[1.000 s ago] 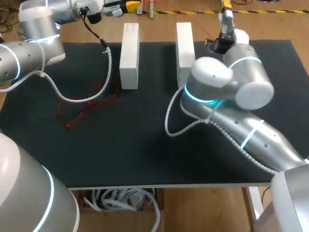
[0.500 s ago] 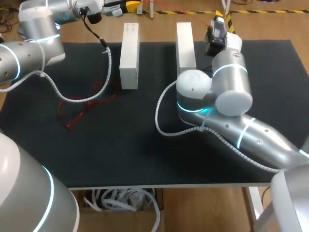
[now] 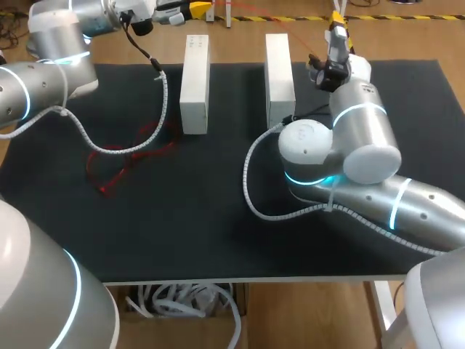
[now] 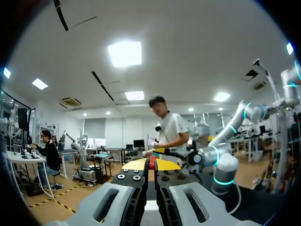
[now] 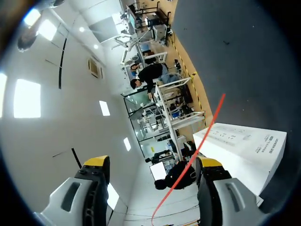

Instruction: Grab the tape and strap the tape.

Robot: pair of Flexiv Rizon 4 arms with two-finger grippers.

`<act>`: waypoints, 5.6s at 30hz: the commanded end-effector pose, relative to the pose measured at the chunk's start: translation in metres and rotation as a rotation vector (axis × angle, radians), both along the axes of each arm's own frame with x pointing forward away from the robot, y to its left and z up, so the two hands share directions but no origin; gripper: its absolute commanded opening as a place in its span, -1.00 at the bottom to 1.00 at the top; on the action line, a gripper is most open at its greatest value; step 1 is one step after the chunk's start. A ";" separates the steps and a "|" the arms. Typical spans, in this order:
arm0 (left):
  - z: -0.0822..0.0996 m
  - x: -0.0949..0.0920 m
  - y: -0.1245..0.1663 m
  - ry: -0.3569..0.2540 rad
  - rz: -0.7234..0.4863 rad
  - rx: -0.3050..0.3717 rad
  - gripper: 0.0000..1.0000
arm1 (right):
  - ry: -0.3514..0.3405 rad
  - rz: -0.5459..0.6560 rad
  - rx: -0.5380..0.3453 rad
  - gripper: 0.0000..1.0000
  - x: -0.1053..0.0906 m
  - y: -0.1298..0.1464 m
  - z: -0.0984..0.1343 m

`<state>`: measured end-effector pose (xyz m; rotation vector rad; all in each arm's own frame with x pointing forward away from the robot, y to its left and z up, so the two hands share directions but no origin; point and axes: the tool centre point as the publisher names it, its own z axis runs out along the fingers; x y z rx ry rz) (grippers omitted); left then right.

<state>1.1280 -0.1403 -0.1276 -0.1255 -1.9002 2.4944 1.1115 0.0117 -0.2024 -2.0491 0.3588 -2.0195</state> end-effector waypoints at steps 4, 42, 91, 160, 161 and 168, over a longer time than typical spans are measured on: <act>0.000 -0.001 -0.001 -0.002 0.005 -0.002 -1.00 | 0.017 0.023 0.013 0.37 0.006 -0.007 0.007; 0.000 -0.001 -0.001 -0.002 0.005 -0.002 -1.00 | -0.020 0.015 -0.001 -0.15 0.021 -0.008 0.007; 0.000 -0.001 -0.001 -0.002 0.005 -0.002 -1.00 | 0.006 0.066 -0.027 -0.42 0.005 -0.016 0.004; 0.069 -0.009 0.000 0.002 0.157 1.323 -1.00 | -0.005 0.145 -0.128 -1.00 0.007 -0.014 0.010; 0.069 -0.009 0.000 0.002 0.157 1.323 -1.00 | -0.004 0.151 -0.137 -1.00 0.007 -0.014 0.010; 0.069 -0.009 0.000 0.002 0.157 1.323 -1.00 | -0.002 0.170 -0.163 -1.00 0.005 -0.011 0.010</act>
